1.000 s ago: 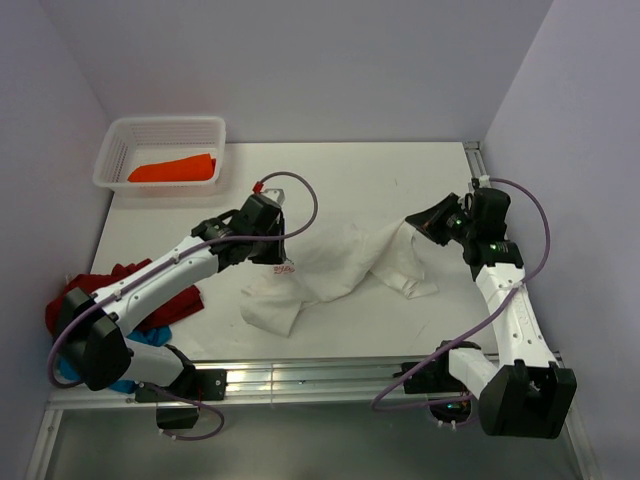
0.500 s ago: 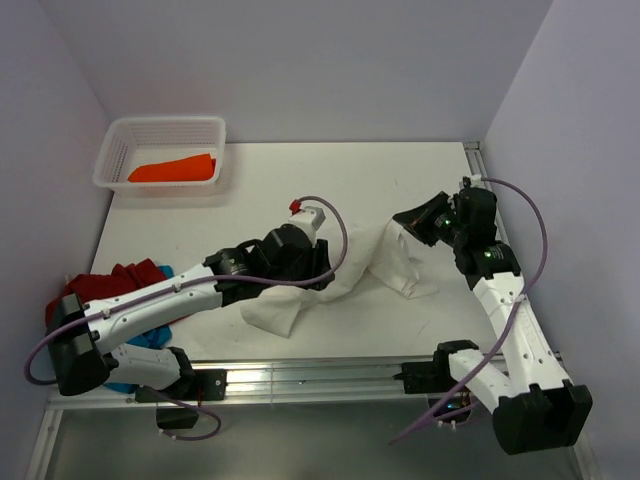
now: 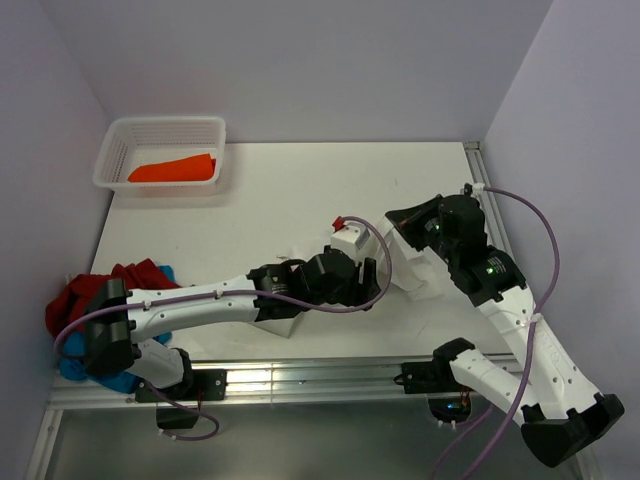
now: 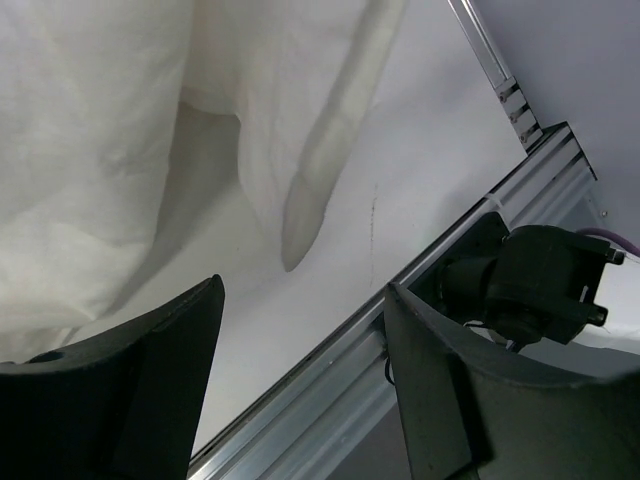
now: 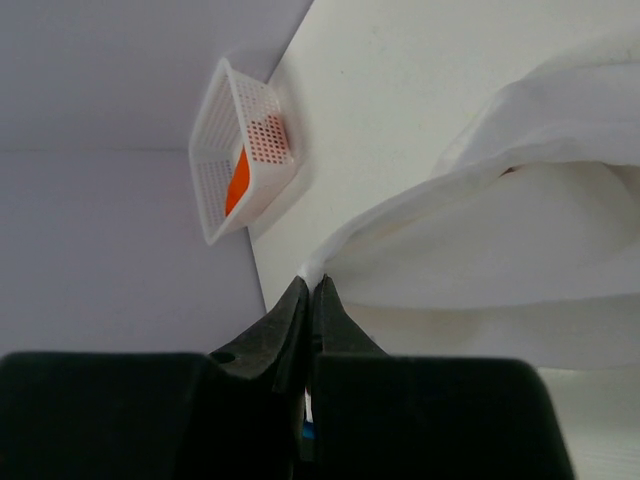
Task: Roll the t-shirts
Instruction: Flatten the tshirt
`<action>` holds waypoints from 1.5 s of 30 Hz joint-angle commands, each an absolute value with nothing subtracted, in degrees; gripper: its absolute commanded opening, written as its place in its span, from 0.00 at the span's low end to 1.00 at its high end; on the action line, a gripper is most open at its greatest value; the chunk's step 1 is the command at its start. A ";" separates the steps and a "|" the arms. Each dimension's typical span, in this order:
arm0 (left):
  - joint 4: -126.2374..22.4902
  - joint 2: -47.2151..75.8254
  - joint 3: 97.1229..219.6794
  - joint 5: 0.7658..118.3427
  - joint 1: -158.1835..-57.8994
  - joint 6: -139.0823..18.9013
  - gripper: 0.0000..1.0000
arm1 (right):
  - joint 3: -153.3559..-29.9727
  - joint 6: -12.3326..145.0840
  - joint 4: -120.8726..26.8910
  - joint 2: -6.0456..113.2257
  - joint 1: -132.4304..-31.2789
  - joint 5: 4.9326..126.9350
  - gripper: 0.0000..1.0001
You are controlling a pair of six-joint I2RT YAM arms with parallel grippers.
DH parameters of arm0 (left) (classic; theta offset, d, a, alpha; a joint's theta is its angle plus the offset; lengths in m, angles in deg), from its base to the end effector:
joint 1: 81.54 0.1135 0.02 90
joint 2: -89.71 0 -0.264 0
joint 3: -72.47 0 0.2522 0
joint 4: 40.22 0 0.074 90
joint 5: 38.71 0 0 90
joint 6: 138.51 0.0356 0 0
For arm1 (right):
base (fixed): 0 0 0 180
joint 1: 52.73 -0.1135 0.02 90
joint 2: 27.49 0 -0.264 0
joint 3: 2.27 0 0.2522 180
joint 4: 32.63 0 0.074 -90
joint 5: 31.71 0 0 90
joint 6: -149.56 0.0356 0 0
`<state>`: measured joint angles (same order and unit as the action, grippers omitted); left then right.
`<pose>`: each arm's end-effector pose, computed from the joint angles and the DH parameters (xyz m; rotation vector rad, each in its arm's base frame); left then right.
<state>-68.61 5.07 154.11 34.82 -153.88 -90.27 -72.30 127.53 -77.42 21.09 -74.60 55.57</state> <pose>0.1126 -0.3204 0.3068 0.4107 2.1851 -0.8693 0.1683 0.0657 0.3603 0.8565 1.9288 0.9444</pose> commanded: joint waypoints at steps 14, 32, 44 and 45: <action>-69.18 0.06 161.64 24.75 -154.75 -90.00 0.71 | -74.13 132.86 -75.49 19.97 -76.99 51.26 0.00; -74.79 -6.88 167.09 22.91 -152.65 -88.77 0.01 | -73.16 133.83 -74.26 19.97 -77.07 52.41 0.00; -103.09 13.57 171.39 13.33 -143.60 -85.87 0.00 | -70.45 105.64 -70.41 21.29 -76.46 55.78 0.90; -105.20 14.73 172.96 13.24 -141.94 -84.56 0.00 | -67.56 101.18 -68.48 21.11 -76.37 58.01 0.90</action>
